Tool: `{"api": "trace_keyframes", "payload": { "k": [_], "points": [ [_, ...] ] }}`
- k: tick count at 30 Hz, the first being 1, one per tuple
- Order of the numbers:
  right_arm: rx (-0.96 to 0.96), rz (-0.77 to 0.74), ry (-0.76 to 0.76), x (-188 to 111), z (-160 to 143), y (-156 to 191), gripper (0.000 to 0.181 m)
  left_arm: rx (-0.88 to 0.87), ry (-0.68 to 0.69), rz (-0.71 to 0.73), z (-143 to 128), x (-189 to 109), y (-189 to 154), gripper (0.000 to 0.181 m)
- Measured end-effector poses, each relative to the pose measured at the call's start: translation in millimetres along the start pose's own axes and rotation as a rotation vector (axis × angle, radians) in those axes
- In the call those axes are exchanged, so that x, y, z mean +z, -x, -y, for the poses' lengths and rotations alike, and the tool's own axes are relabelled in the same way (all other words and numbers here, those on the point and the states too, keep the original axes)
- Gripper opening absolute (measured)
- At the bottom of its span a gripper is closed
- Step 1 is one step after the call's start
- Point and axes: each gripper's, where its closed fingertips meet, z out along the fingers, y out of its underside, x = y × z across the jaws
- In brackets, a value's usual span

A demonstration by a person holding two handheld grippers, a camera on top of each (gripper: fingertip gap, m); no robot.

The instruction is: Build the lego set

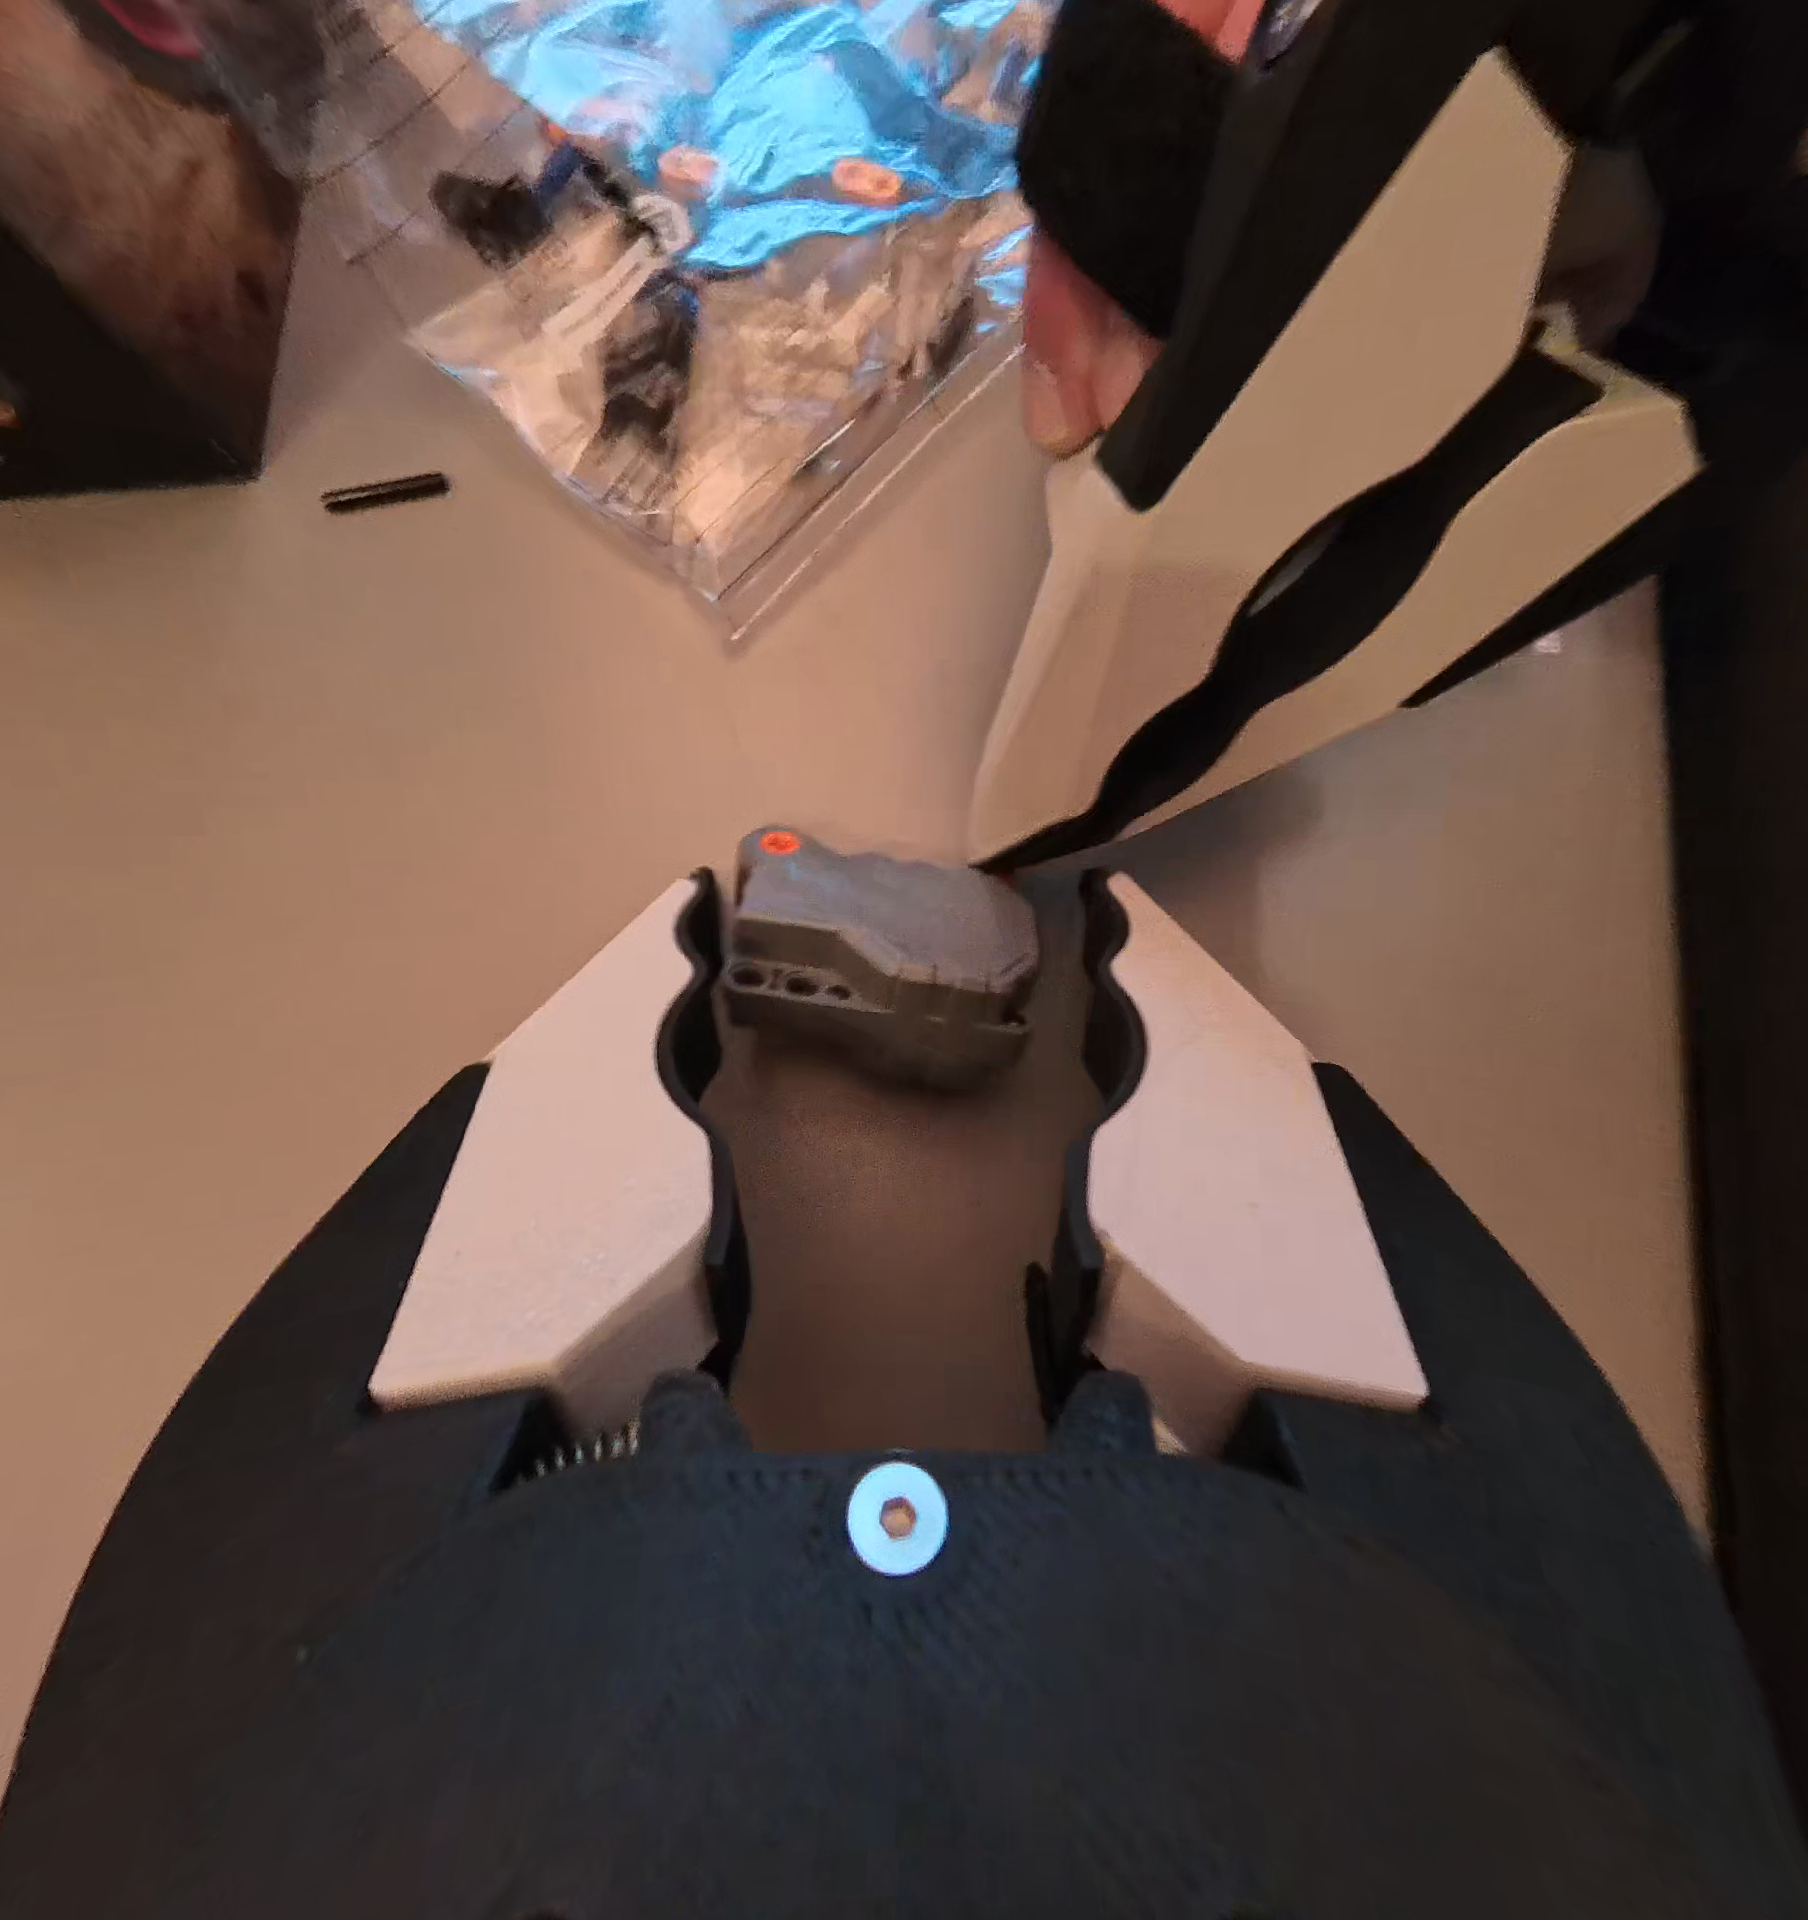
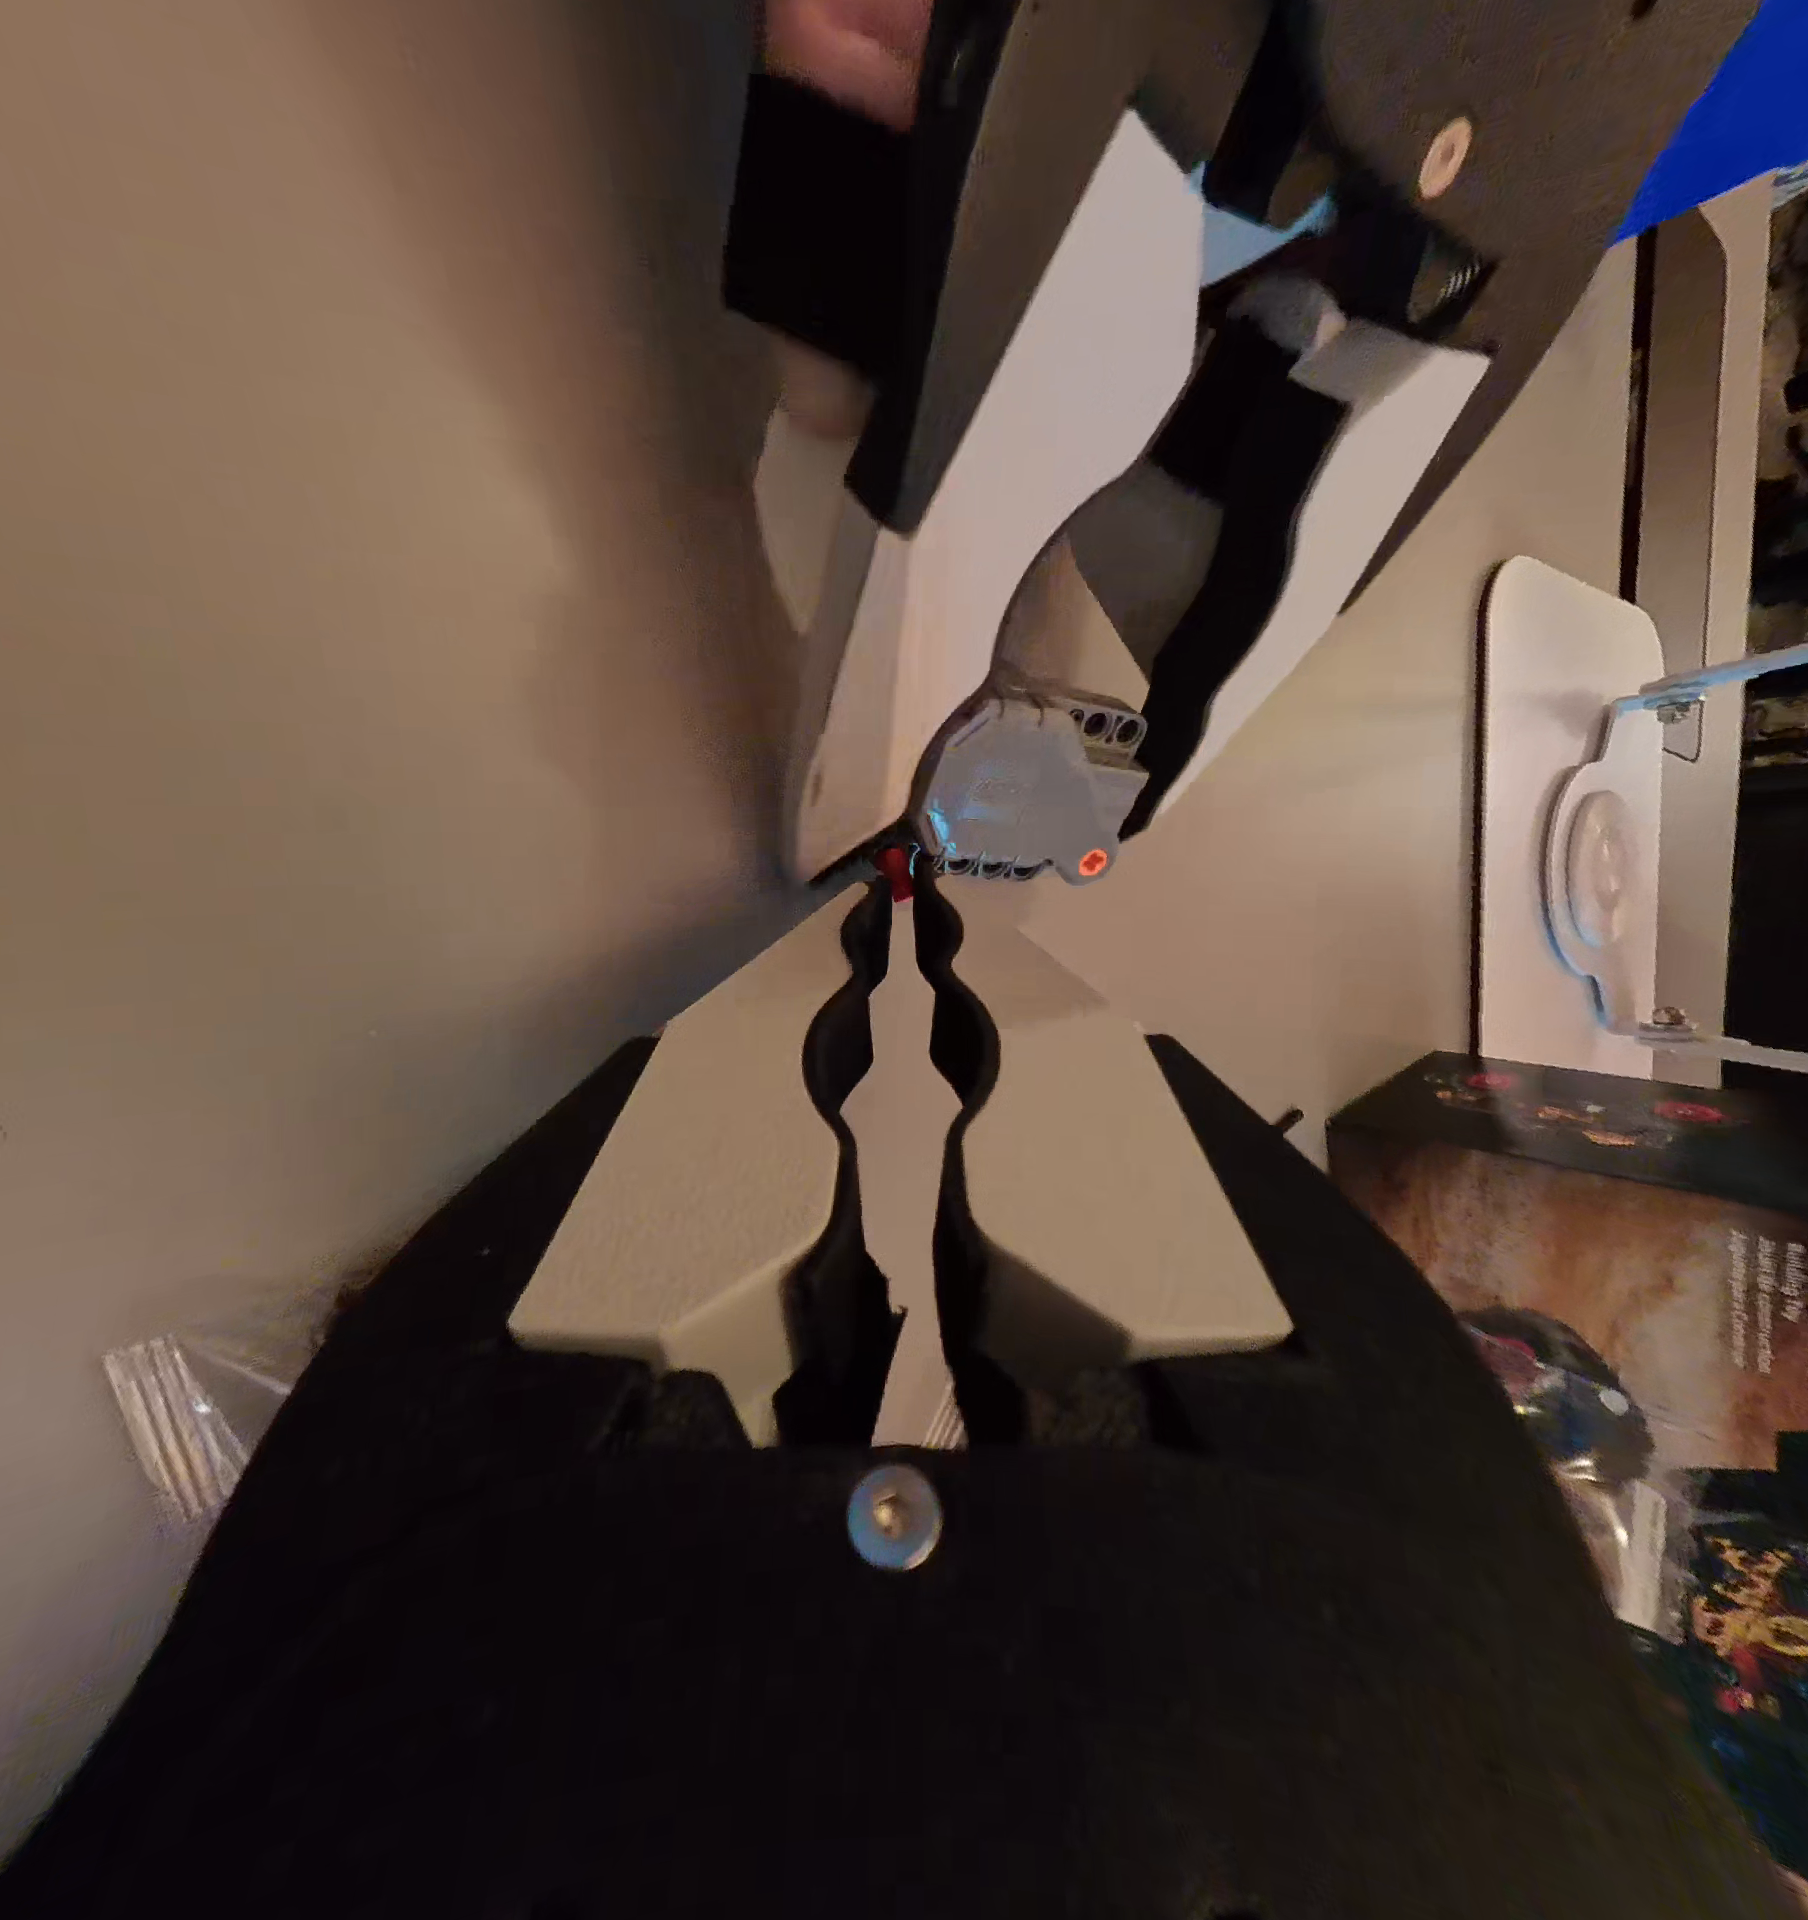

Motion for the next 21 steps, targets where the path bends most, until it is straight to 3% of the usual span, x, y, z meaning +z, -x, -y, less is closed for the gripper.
{"api": "trace_keyframes", "payload": {
  "k": [3,21],
  "points": [
    [0.009,0.009,-0.006,0.3,1.1,0.7,0.001,0.018,0.03,0.02,-1.6,-0.3,1.9,0.055],
    [-0.146,-0.11,0.073,2.7,6.8,2.2,0.001,0.069,-0.033,-0.007,-4.7,-1.9,-2.7,0.056]
  ]
}}
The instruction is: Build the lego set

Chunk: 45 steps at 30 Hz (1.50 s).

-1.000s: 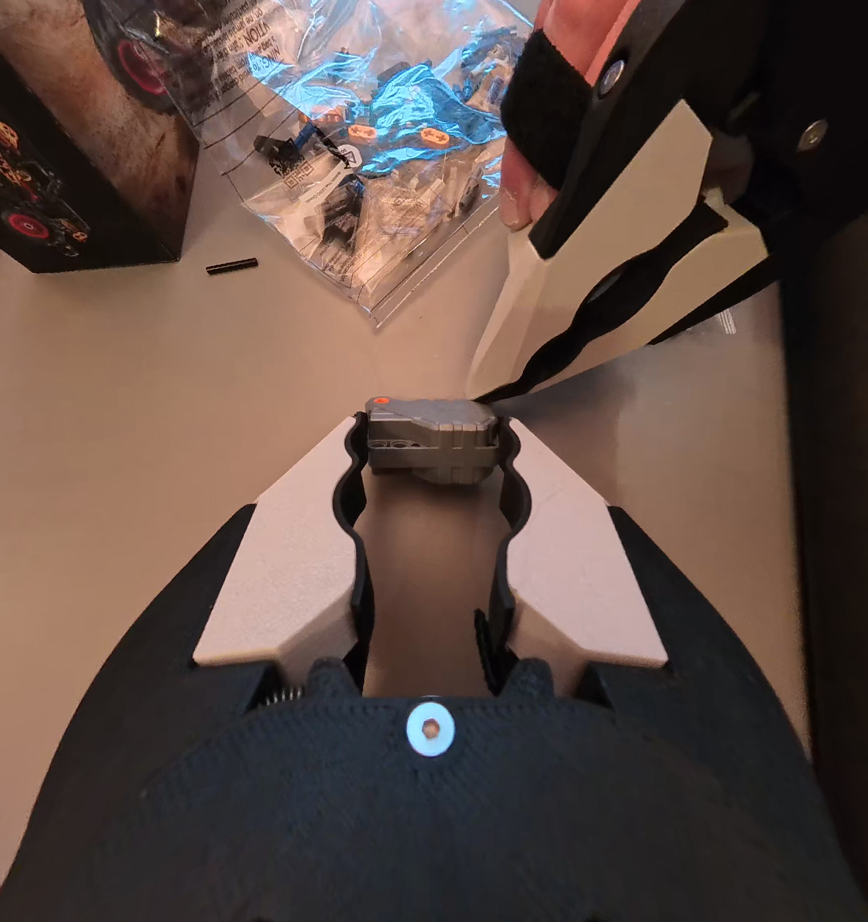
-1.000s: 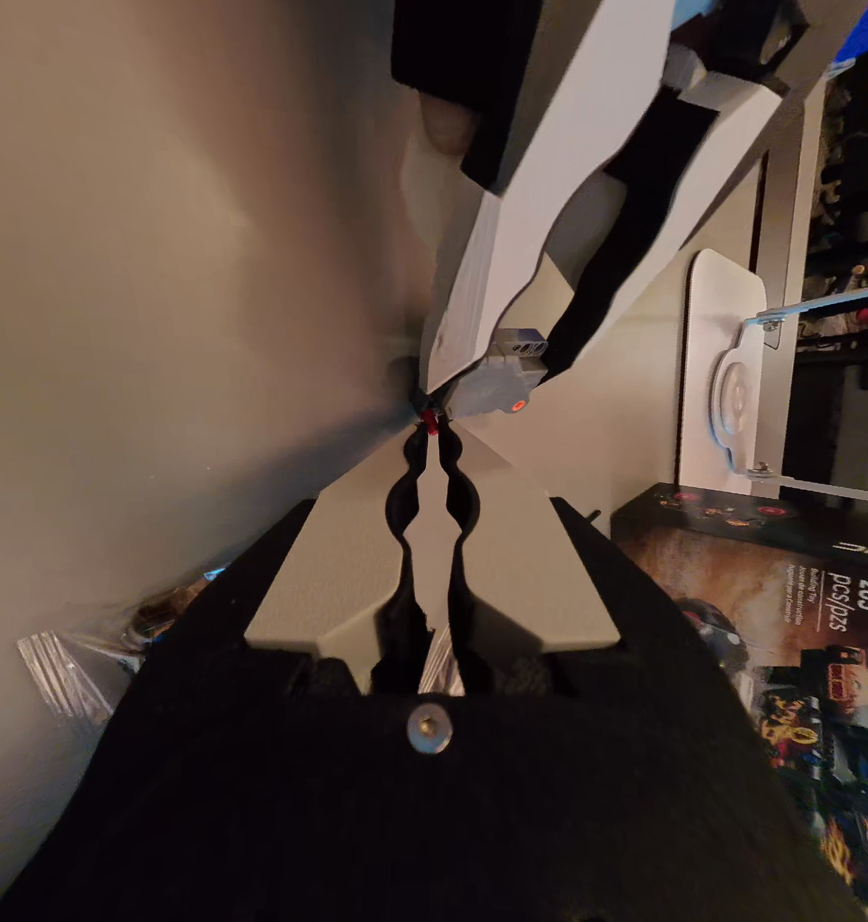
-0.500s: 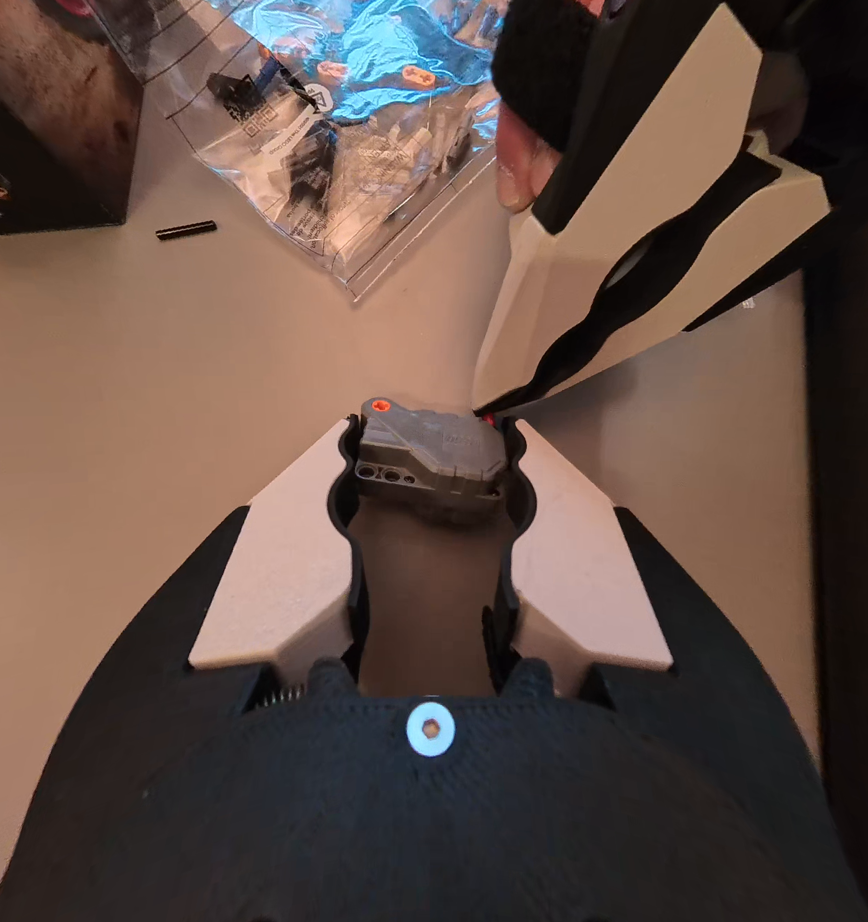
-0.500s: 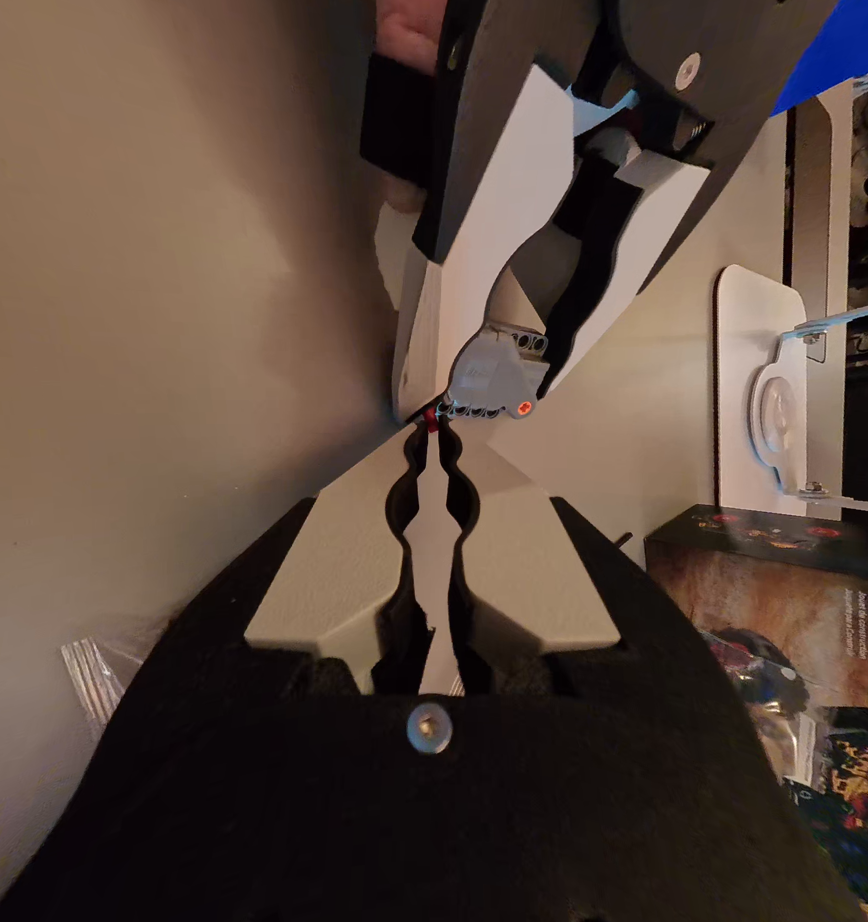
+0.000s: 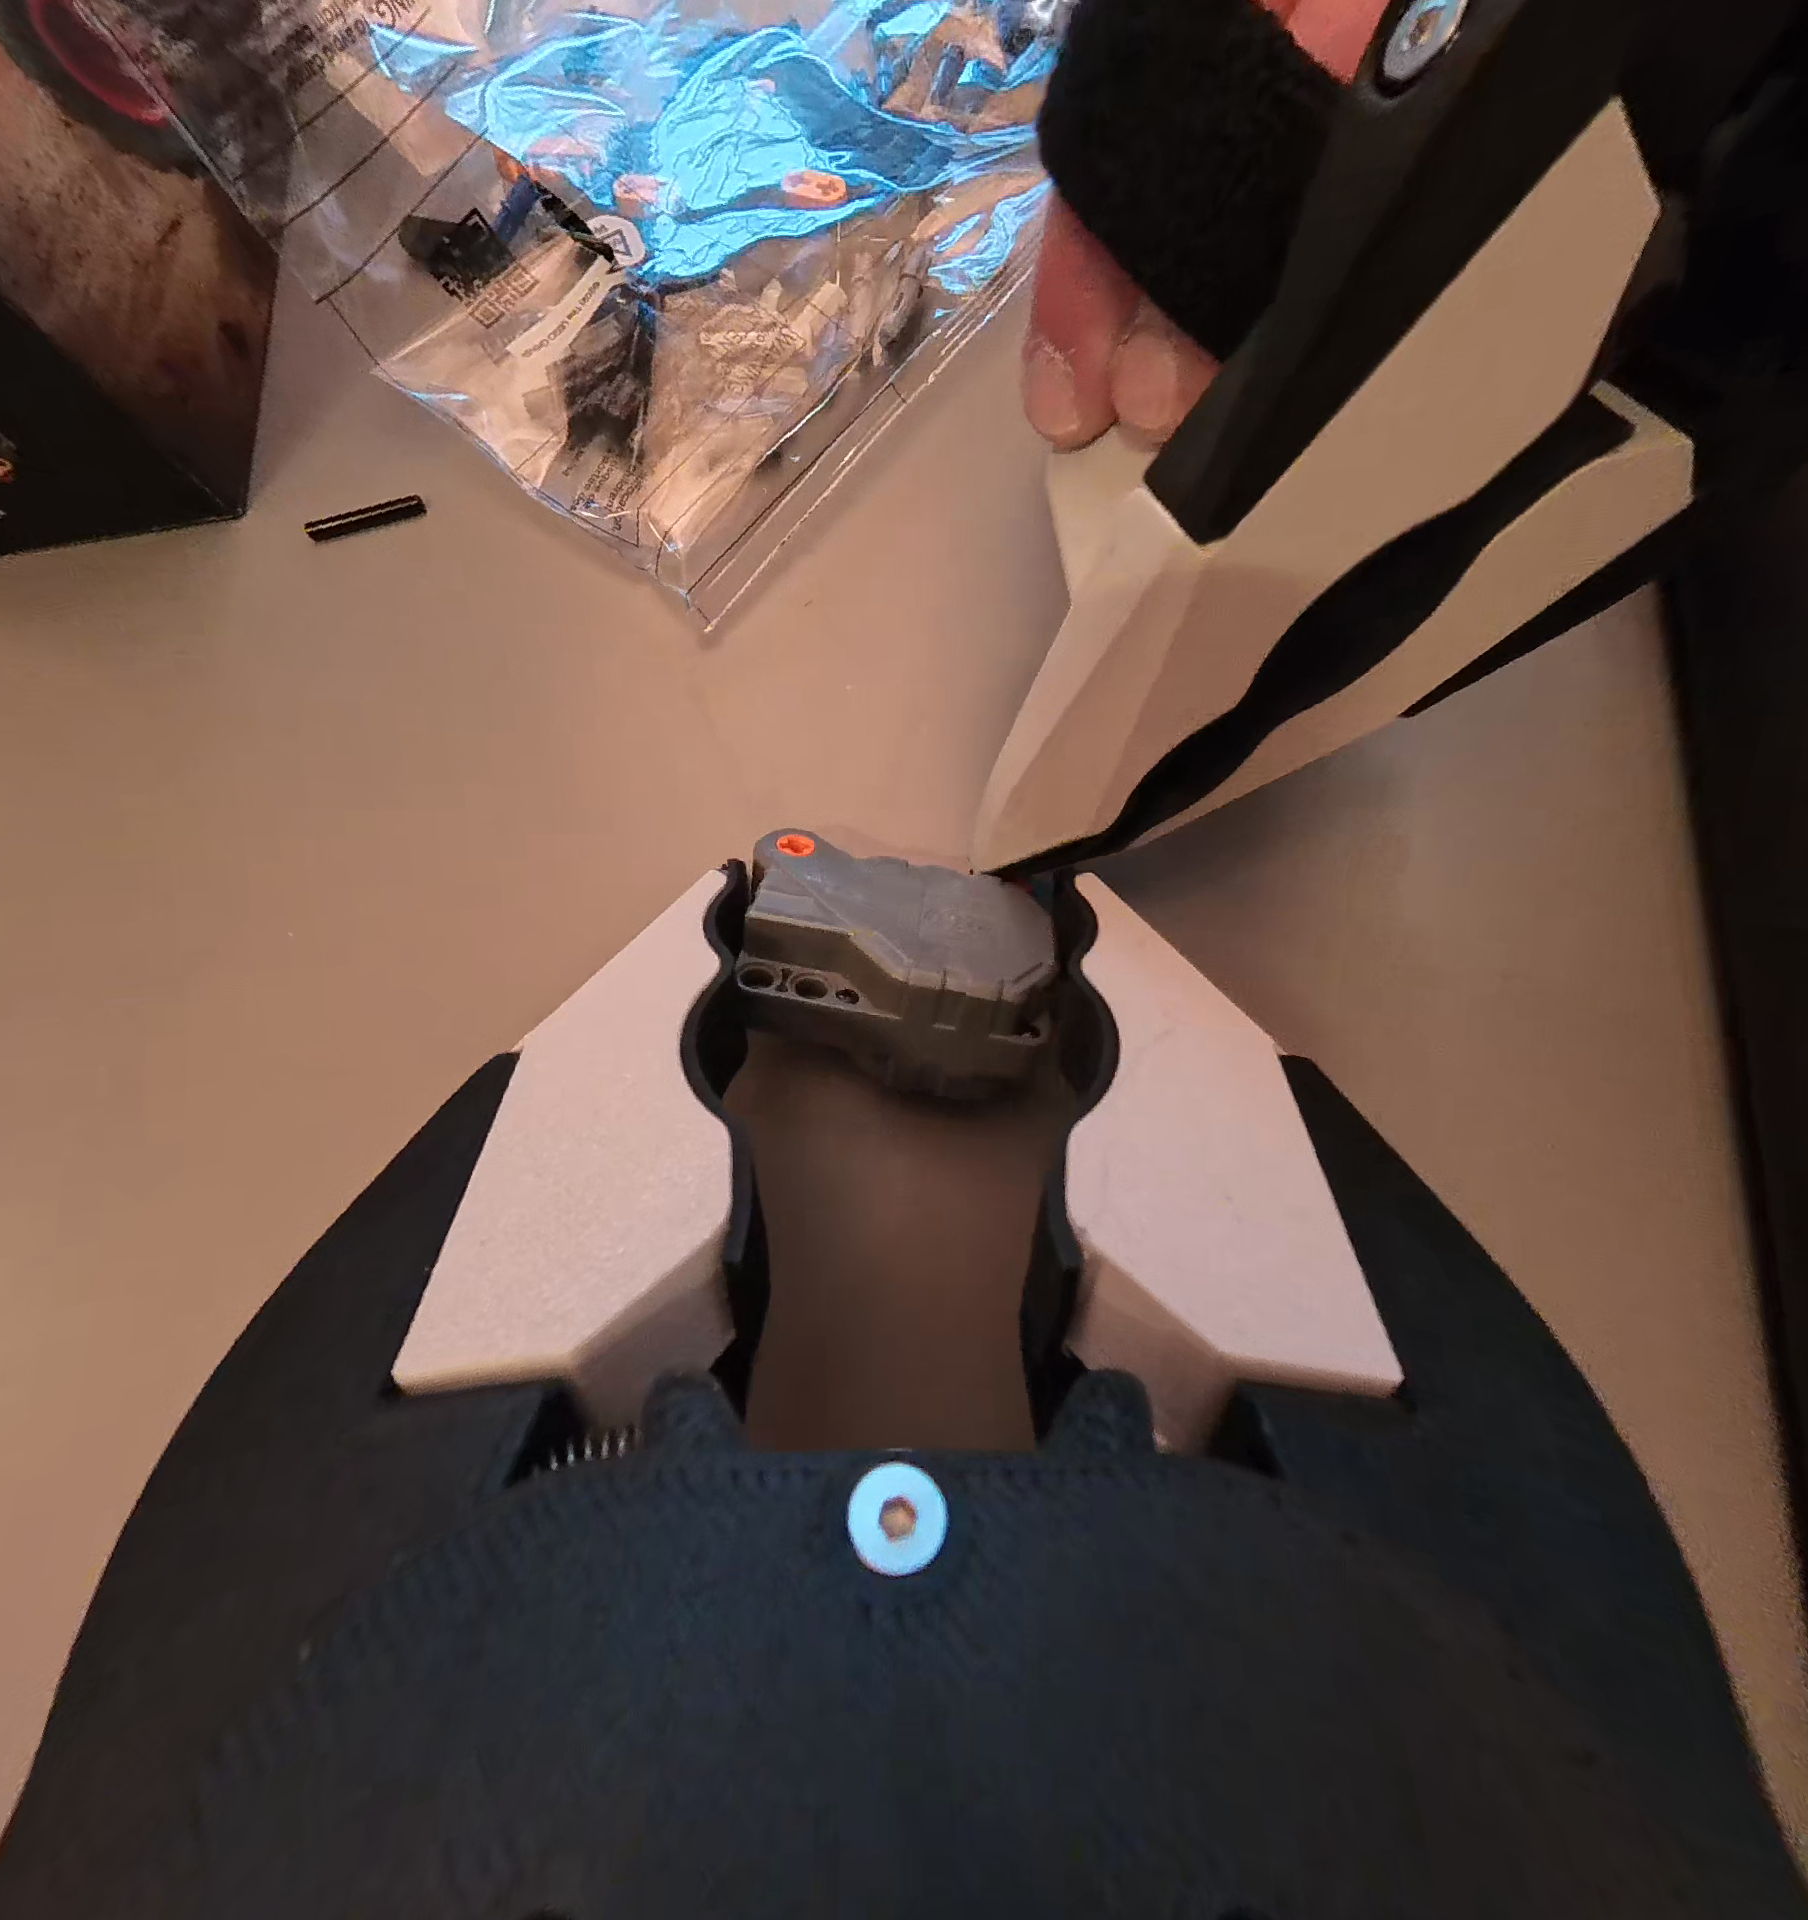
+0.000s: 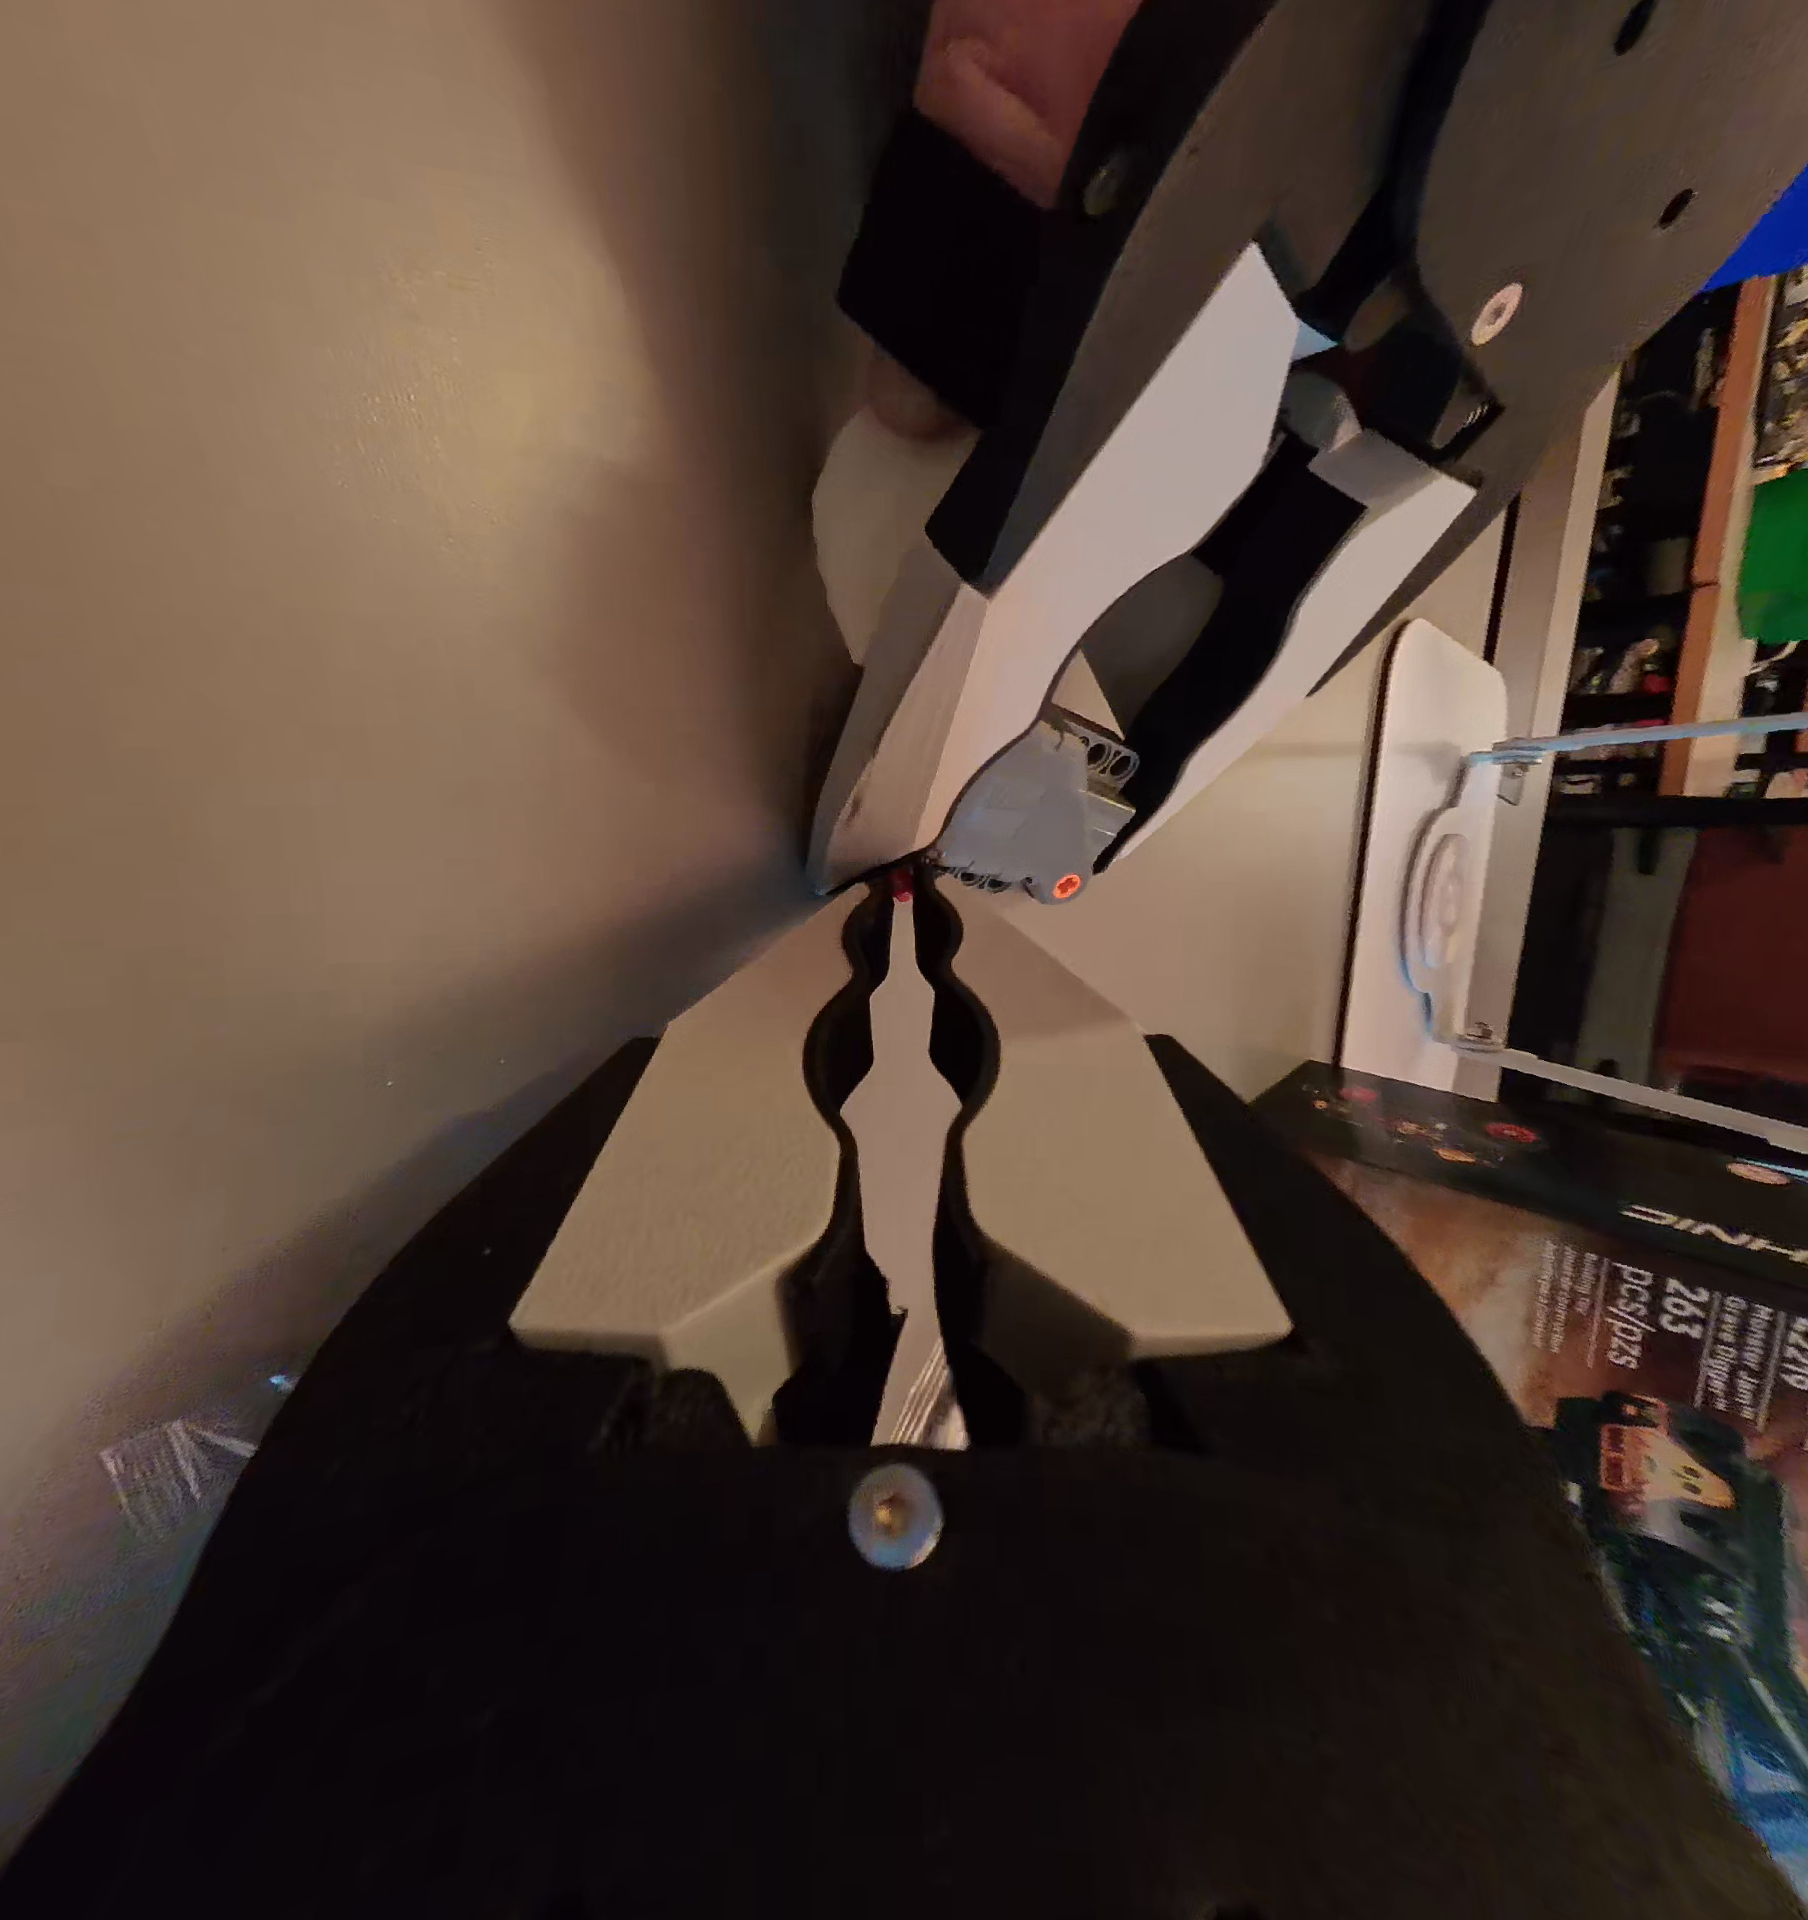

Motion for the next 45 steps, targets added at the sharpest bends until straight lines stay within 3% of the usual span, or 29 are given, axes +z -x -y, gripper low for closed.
{"api": "trace_keyframes", "payload": {
  "k": [18,30,37,43,45],
  "points": [
    [0.356,0.234,-0.152,-4.9,-4.0,3.5,0.0,0.025,0.03,-0.018,-5.8,-5.8,-1.8,0.061],
    [0.613,0.444,-0.177,-9.9,-6.9,10.2,0.002,-0.023,0.03,0.024,-4.9,-25.1,1.8,0.088],
    [0.717,0.481,-0.144,-11.3,-10.6,13.6,0.04,-0.159,0.057,0.107,-21.2,-37.5,11.2,0.114],
    [0.768,0.421,-0.086,-9.7,-11.9,15.3,0.09,-0.264,0.068,0.138,-37.1,-35.3,1.9,0.134],
    [0.797,0.405,-0.066,-9.1,-8.4,17.9,0.101,-0.272,0.065,0.216,-39.2,-33.9,5.6,0.128]
  ]
}}
